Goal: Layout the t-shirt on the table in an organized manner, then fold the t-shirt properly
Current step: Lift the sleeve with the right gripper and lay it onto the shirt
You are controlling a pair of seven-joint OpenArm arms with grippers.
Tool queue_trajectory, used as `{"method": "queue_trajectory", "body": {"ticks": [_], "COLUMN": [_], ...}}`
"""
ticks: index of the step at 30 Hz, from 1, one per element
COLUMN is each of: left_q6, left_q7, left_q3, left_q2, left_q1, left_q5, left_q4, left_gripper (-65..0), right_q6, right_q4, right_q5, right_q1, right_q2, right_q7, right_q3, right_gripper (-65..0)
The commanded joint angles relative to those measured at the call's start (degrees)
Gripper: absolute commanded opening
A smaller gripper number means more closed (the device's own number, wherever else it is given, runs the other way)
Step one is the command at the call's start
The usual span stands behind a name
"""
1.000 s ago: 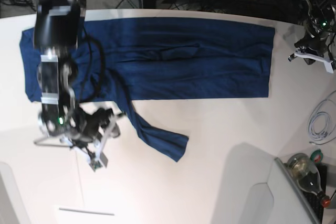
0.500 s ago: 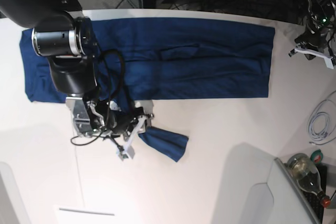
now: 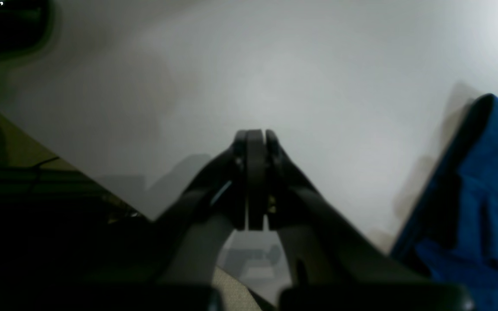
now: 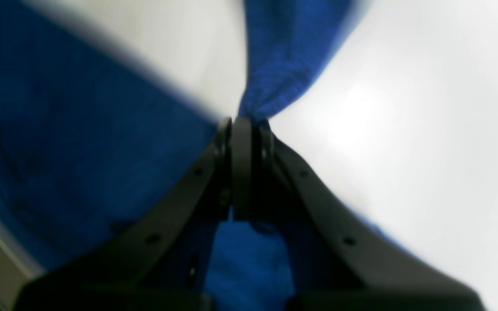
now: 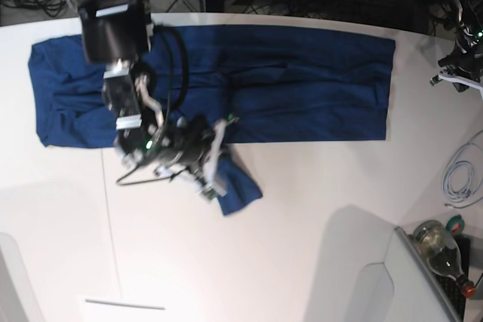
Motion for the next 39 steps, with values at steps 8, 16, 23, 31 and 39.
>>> {"method": "queue_trajectory", "body": {"ticks": [8, 16, 23, 31, 39], "left_q6": [0.11, 0.11, -0.42, -8.07, -8.07], "left_q7": [-0.98, -0.98, -1.07, -1.15, -1.15], "left_q3": [-0.32, -0.59, -10.52, -11.31, -11.31], "left_q2": [-1.93, -1.93, -1.41, -0.09, 1.5], "left_q1": [-0.22, 0.05, 2.07, 7.08, 7.08], "left_q5": [-0.27, -0.27, -0.62, -0.71, -0.36], "left_q4": [-1.59, -1.5, -1.5, -1.41, -1.15], "left_gripper": [-65.0, -65.0, -65.0, -65.0, -65.0], "right_q6": [-1.97, -2.58, -14.45, -14.8, -14.8], "right_q4": [12.4, 15.3, 1.58, -18.99, -20.22], "right_q5": [1.13, 1.04, 3.76, 7.63, 7.63], "right_q1": [-9.78, -9.69, 2.26, 10.97, 10.62], "right_q2": [-0.69, -0.33, -0.51, -0.16, -0.16], "right_q7": [0.19, -1.48, 3.97, 10.03, 10.3], "right_q3": [-9.02, -11.4, -4.54, -4.1, -4.01], "right_gripper": [-64.7, -35.7, -34.5, -35.0, -61.7]}}
